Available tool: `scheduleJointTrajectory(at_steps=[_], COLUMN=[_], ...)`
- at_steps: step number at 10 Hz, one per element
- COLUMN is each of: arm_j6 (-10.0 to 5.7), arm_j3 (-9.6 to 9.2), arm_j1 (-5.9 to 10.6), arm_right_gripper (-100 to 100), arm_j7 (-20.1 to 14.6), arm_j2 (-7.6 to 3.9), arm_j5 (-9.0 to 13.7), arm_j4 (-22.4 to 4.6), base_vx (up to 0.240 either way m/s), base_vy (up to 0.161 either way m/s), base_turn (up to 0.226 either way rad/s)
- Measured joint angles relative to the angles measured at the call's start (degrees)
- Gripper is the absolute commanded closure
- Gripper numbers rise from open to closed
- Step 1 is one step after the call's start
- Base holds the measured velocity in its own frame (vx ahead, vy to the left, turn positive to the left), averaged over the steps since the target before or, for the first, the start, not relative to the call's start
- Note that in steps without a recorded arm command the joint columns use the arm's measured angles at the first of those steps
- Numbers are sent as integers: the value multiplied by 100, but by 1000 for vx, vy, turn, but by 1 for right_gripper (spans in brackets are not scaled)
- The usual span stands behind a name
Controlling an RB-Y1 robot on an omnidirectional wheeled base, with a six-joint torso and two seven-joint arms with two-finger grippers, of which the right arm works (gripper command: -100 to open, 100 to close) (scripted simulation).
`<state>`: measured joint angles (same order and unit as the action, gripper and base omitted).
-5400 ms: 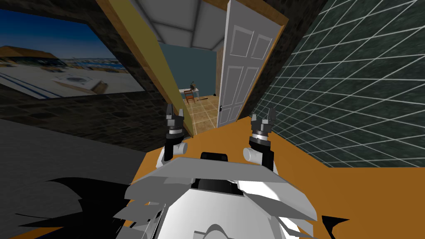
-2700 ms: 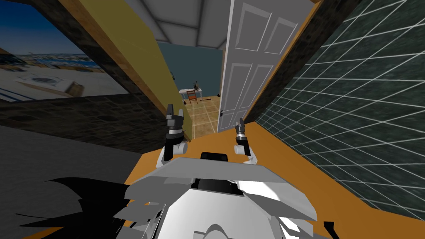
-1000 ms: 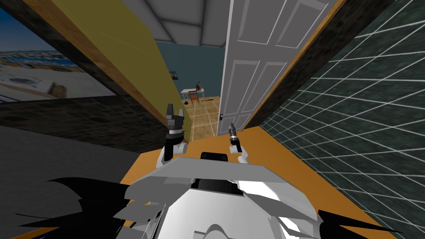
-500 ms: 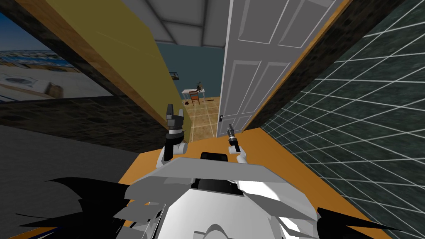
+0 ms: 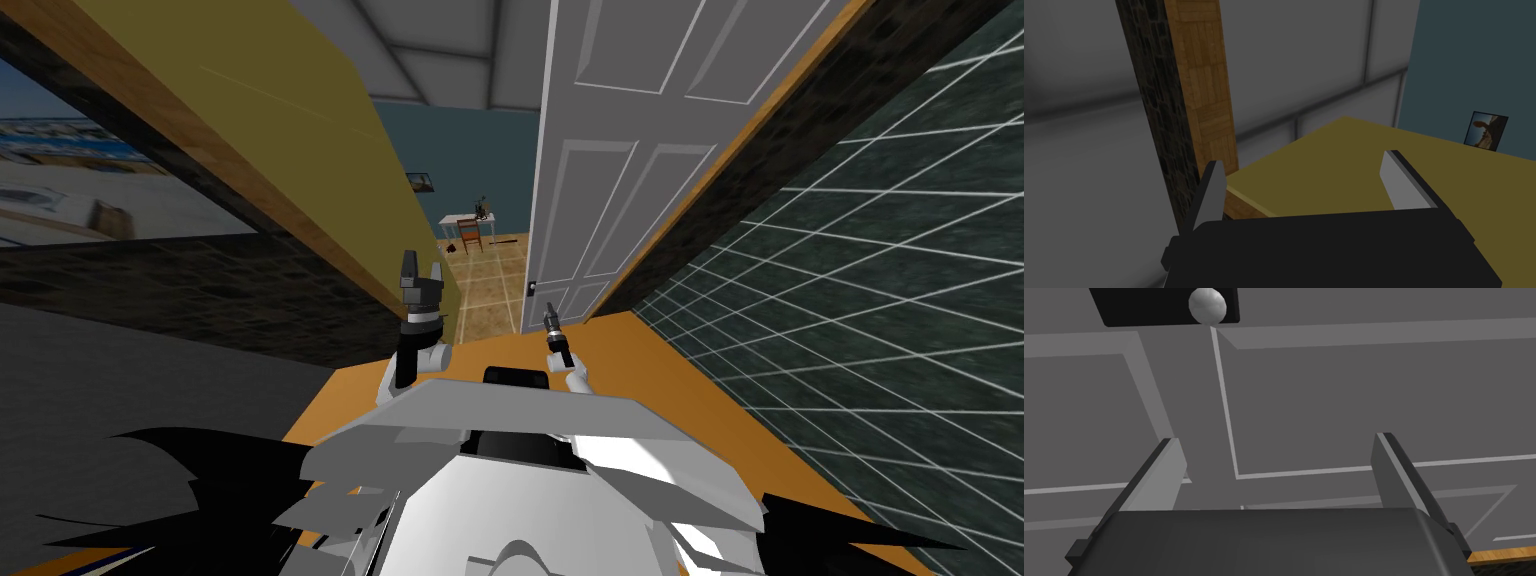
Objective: Push the door open
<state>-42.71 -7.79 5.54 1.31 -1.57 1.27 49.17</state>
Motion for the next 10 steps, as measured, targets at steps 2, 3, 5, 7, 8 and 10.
scheduleJointTrajectory(at_steps=[2,3,5,7,8,10], arm_j6=[-10,-30,-95,-172,-229,-272], arm_j3=[-37,-40,-48,-68,-71,-108], arm_j1=[63,105,233,343,415,484], arm_right_gripper=[-100,-100,-100,-100,-100,-100], arm_j7=[-8,-12,-27,-33,-33,-39], arm_j2=[51,58,93,150,183,258], arm_j5=[-15,-15,-16,-22,-23,-39], arm_j4=[-189,-278,-556,-833,-1013,-1235], base_vx=[65,43,68,70,85,79], base_vy=[-40,-32,-39,-51,-56,-55], base_turn=[22,19,39,27,50,28])
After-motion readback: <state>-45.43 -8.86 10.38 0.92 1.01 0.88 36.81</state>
